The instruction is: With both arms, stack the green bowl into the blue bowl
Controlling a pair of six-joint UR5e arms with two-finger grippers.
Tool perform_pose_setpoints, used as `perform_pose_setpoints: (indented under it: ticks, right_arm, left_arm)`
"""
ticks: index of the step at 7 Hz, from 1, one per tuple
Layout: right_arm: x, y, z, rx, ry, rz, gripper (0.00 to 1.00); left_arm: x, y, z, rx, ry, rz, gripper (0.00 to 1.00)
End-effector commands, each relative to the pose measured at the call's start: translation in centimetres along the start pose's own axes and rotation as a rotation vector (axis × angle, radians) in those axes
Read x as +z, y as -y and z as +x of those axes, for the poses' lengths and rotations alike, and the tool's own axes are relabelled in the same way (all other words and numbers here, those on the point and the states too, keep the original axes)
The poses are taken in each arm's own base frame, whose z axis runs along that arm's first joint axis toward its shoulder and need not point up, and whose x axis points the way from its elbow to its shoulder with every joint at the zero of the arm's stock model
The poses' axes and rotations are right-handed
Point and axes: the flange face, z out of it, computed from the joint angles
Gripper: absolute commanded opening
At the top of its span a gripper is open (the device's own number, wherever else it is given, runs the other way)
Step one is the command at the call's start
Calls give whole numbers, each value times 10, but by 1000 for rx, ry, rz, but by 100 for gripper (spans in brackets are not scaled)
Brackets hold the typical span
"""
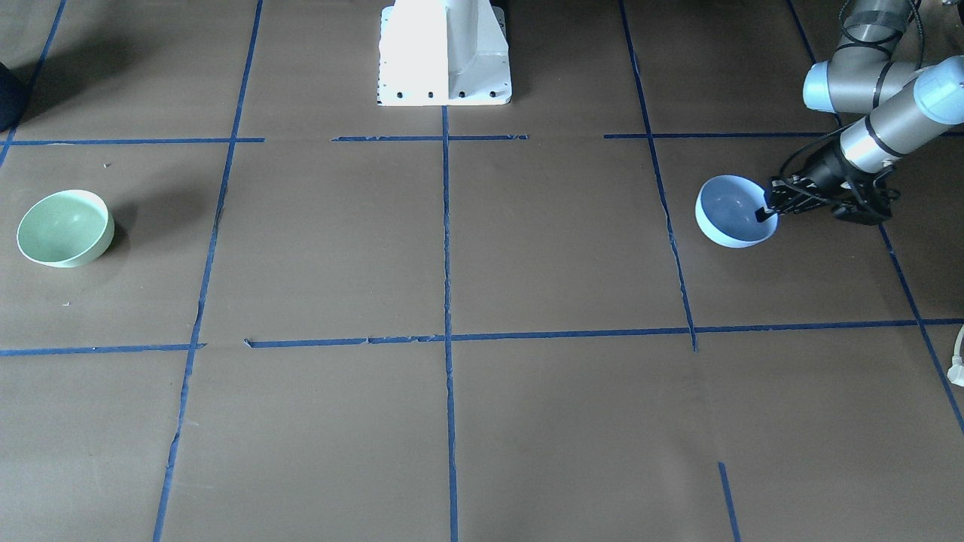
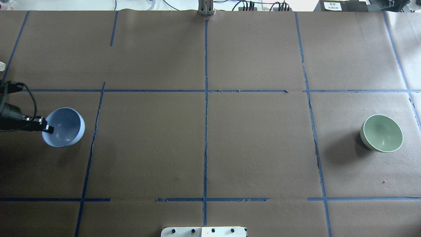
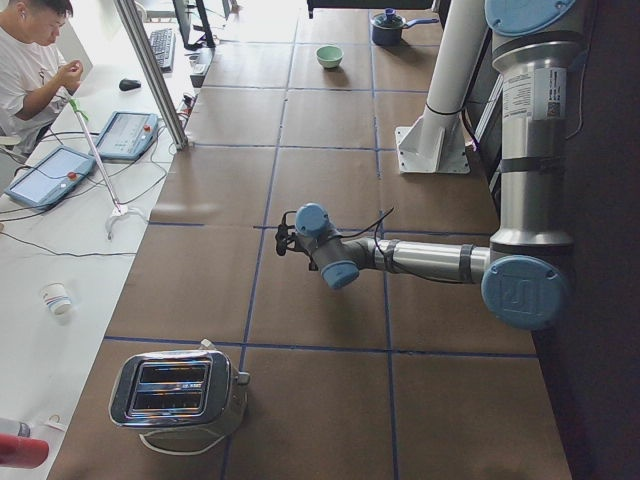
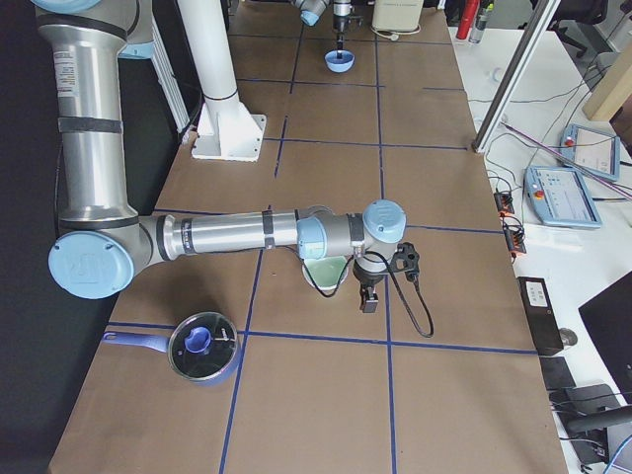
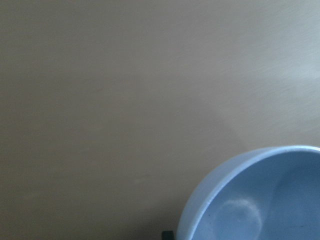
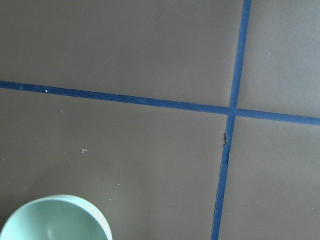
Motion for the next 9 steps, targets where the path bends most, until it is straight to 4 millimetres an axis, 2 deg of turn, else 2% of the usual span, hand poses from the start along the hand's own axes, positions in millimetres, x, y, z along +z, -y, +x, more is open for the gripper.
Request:
perform_pose_setpoints:
  ticks: [1, 2, 3, 4, 5, 8, 9]
  right_arm:
    - [3, -1, 2, 9, 24, -10, 100]
    - [2, -2, 2, 19, 48, -9, 100]
    - [2, -2, 2, 18, 47, -8, 100]
    - [2, -2, 3, 18, 41, -7, 100]
    - [2, -2, 4, 16, 39, -8, 100]
    - [1, -1, 2, 18, 41, -4, 100]
    - [-3, 0, -2, 4, 43, 3, 100]
  left_arm:
    - [39, 7, 183, -70, -152, -27, 0]
    - [70, 6, 282, -117, -136, 5, 0]
    - [102, -9, 359, -131, -46, 58, 0]
    - [129, -34, 401, -123, 26, 92, 0]
    - [149, -54, 407, -103, 51, 104, 0]
    - [171, -66, 400, -95, 86, 107, 0]
    - [171, -66, 400, -95, 86, 107, 6]
